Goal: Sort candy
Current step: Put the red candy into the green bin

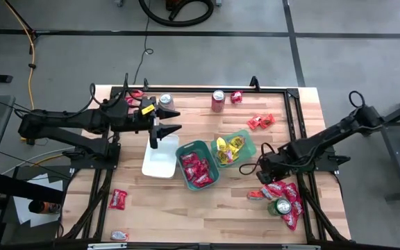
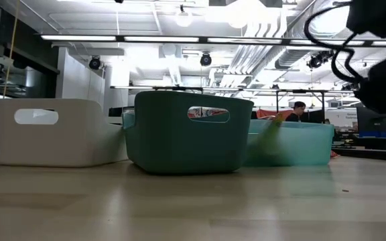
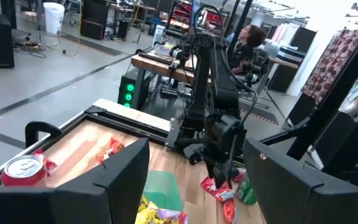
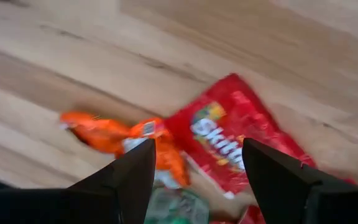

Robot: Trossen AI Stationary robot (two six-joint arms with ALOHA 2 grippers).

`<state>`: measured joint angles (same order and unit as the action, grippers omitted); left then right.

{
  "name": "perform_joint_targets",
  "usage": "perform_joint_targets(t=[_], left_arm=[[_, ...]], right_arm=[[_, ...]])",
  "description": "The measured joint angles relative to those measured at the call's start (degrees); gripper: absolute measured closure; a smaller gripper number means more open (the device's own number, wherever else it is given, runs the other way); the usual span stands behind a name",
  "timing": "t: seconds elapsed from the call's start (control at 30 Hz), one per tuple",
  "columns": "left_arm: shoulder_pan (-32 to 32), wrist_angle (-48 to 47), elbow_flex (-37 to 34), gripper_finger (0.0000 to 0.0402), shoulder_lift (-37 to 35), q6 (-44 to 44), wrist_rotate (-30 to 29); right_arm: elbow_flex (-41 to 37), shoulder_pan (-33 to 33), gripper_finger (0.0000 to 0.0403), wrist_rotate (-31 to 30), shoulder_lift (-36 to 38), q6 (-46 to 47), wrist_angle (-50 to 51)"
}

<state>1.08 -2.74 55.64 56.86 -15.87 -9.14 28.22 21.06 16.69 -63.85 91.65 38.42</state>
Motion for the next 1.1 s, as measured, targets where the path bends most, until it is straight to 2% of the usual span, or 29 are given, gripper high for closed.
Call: perform_joint_targets(t=[0.17,0.37,0.53,0.63,0.77,0.8,0.9,0.97,1.1], left_arm=[[0.0,0.0,0.0,0.0154,0.0,-0.1,0.0],[0.0,-0.1,0.0,0.0154,0.0,-0.1,-0.2],[0.0,-0.3,0.0,0.0154,0.0,-0.1,-0.5],[0.0,-0.4,0.0,0.0154,0.0,0.0,-1.5],[0.0,-0.5,0.0,0.0154,-1.5,1.1,-1.8],[0.0,-0.4,0.0,0.0154,-2.5,1.9,-1.8],[0.0,-0.3,0.0,0.0154,-6.0,3.6,-2.4],[0.0,-0.3,0.0,0.0154,-8.2,4.5,-4.1],[0.0,-0.3,0.0,0.0154,-11.1,5.1,-6.5]], right_arm=[[-0.3,0.0,0.0167,-1.2,-4.0,0.0,3.4],[0.0,0.0,0.0167,-0.5,-10.3,-2.3,-0.1],[0.1,0.0,0.0177,-1.1,-12.4,-5.1,-0.1],[0.7,0.1,0.0232,-2.3,-12.2,-8.1,1.3],[3.8,0.0,0.0369,-8.1,-10.3,-12.8,5.2],[4.9,0.0,0.0384,-9.8,-9.5,-13.9,6.3],[9.9,-0.5,0.0381,-12.5,-6.1,-16.0,9.2],[13.5,-0.9,0.0394,-15.7,-3.7,-19.0,11.0],[21.1,-1.7,0.0395,-25.7,0.1,-29.7,8.3]])
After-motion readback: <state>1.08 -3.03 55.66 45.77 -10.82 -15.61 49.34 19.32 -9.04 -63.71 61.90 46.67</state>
